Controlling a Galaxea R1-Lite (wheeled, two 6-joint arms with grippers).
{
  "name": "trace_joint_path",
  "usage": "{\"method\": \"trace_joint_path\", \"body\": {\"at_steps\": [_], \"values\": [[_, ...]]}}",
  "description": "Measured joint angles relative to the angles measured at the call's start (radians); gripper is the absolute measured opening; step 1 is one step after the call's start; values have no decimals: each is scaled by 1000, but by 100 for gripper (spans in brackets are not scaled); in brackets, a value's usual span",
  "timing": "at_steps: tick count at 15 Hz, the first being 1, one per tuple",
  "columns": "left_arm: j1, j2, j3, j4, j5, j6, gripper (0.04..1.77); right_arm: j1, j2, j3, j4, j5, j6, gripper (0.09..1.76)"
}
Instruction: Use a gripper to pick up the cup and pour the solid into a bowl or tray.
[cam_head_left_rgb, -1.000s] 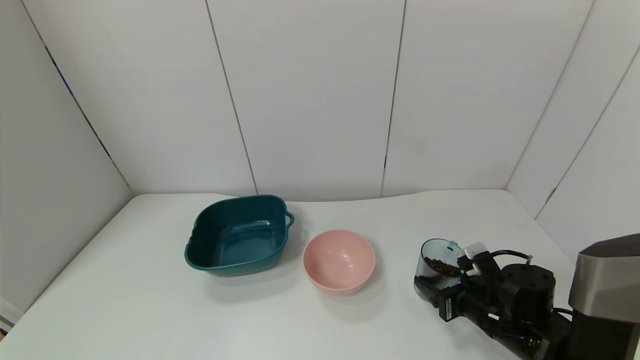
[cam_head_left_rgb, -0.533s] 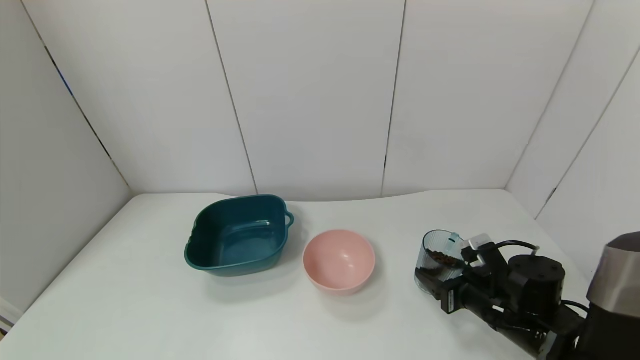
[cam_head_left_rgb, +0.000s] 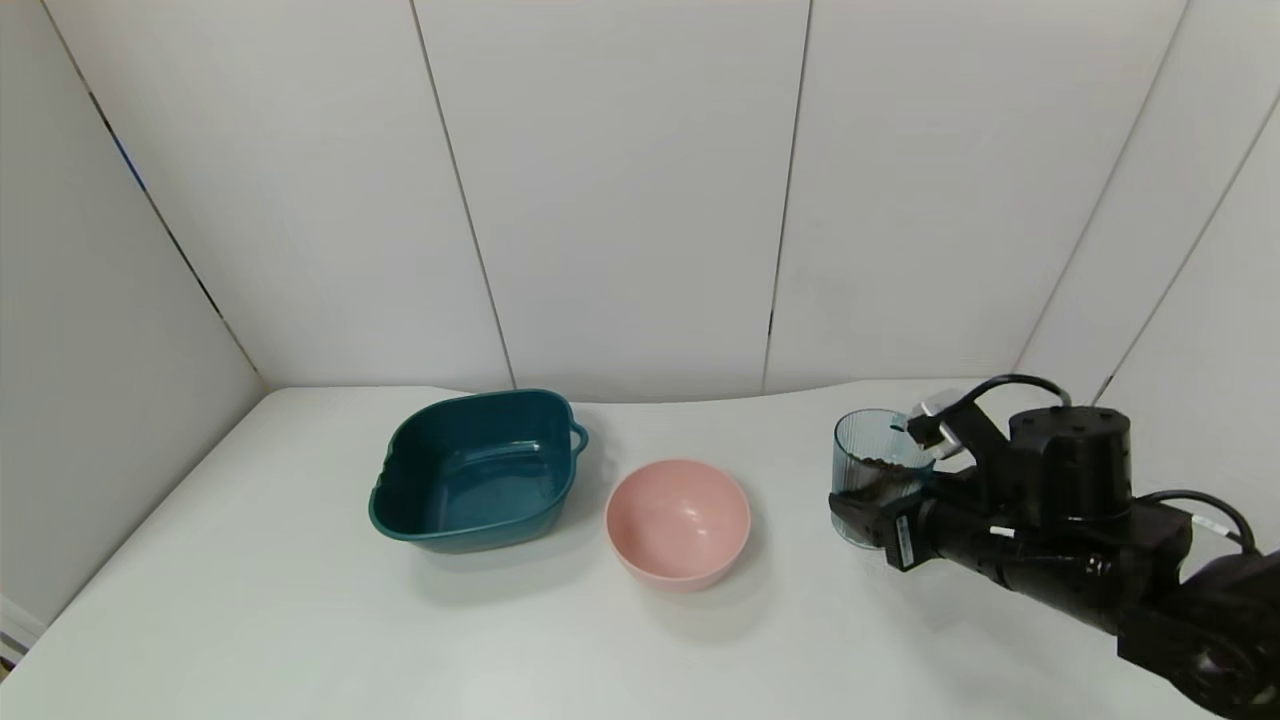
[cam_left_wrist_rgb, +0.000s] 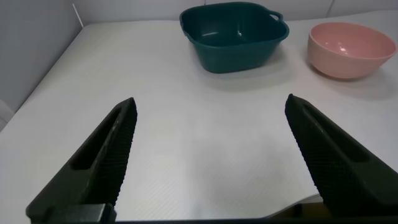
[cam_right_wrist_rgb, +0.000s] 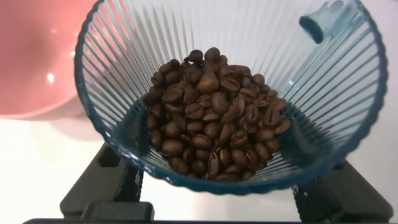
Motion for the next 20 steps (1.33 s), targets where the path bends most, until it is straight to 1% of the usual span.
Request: {"method": "trace_joint_path", "body": {"at_steps": [2,4,5,7,10,13,15,17,20], "values": [[0,0,0,0,0,0,172,13,-66,-101,151,0,-6,132],[0,0,0,0,0,0,172,35,-112,-174,241,-6,-22,132],[0,0,0,0,0,0,172,48,-130,-192,274,-9,-34,132],[0,0,0,0,0,0,172,71,-165,-213,339,-10,-81,132],[0,0,0,0,0,0,172,92,-201,-228,428,-11,-194,132],[0,0,0,0,0,0,172,132,-216,-236,521,-11,-264,132],[0,0,0,0,0,0,172,161,-216,-263,606,-20,-281,132],[0,0,0,0,0,0,172,192,-209,-325,725,-78,-284,132],[0,0,0,0,0,0,172,248,-166,-430,792,-191,-287,132]]}}
